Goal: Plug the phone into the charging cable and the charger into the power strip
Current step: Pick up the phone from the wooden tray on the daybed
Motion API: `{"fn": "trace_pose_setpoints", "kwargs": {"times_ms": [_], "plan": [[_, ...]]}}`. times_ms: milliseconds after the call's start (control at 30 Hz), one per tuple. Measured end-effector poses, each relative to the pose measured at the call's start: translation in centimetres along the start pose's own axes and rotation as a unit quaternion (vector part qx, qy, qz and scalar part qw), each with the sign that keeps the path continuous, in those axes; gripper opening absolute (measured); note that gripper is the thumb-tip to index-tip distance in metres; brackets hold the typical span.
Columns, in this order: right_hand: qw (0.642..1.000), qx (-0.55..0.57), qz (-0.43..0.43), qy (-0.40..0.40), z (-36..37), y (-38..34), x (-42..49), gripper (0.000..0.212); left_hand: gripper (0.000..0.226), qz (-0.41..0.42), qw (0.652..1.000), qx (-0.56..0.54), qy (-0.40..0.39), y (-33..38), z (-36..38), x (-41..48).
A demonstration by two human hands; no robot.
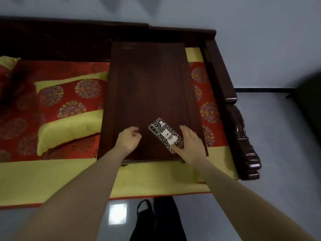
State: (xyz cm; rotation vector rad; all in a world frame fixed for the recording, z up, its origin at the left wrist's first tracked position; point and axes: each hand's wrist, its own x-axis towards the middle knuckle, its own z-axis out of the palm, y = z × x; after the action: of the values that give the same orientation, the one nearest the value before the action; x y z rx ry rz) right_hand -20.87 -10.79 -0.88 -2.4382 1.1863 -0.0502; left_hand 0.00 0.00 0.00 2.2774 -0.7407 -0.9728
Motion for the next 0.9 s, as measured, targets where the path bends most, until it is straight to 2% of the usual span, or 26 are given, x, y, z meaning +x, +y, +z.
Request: {"fn": "trace_pose_setpoints", "kwargs": {"times_ms": [200, 300, 433, 533, 600, 833, 900], "plan": [[0.999, 0.011, 0.009, -0.034, 3.3, 0.8, 3.5, 0.086, 0.04, -0.098, 0.987, -0.13, -0.001, -0.6, 2.1, 4.8], [0.999, -0.014, -0.01, -0.033, 3.8, 1.4, 4.5, 0.089, 0.038, -0.115, 0.972, -0.204, -0.007, 0.3, 2.7, 6.4], [0.997, 0.0, -0.046, -0.054, 4.1, 1.6, 5.4, 0.093, 0.038, -0.128, 0.966, -0.225, -0.013, 1.6, 3.3, 7.6], [0.998, -0.007, -0.04, -0.048, 4.3, 1.1, 5.6, 0.101, 0.032, -0.165, 0.95, -0.264, -0.015, 2.2, 3.2, 8.2], [0.999, -0.018, -0.034, -0.039, 4.6, 0.9, 5.5, 0.104, 0.026, -0.181, 0.947, -0.265, -0.026, 2.5, 3.2, 8.6], [0.999, -0.007, -0.014, -0.033, 4.9, 0.5, 5.8, 0.112, 0.009, -0.155, 0.964, -0.2, -0.077, 3.7, 3.7, 8.9], [0.999, 0.007, -0.018, -0.039, 4.6, 0.8, 5.9, 0.114, 0.02, -0.163, 0.961, -0.207, -0.087, 3.8, 3.8, 8.9]]}}
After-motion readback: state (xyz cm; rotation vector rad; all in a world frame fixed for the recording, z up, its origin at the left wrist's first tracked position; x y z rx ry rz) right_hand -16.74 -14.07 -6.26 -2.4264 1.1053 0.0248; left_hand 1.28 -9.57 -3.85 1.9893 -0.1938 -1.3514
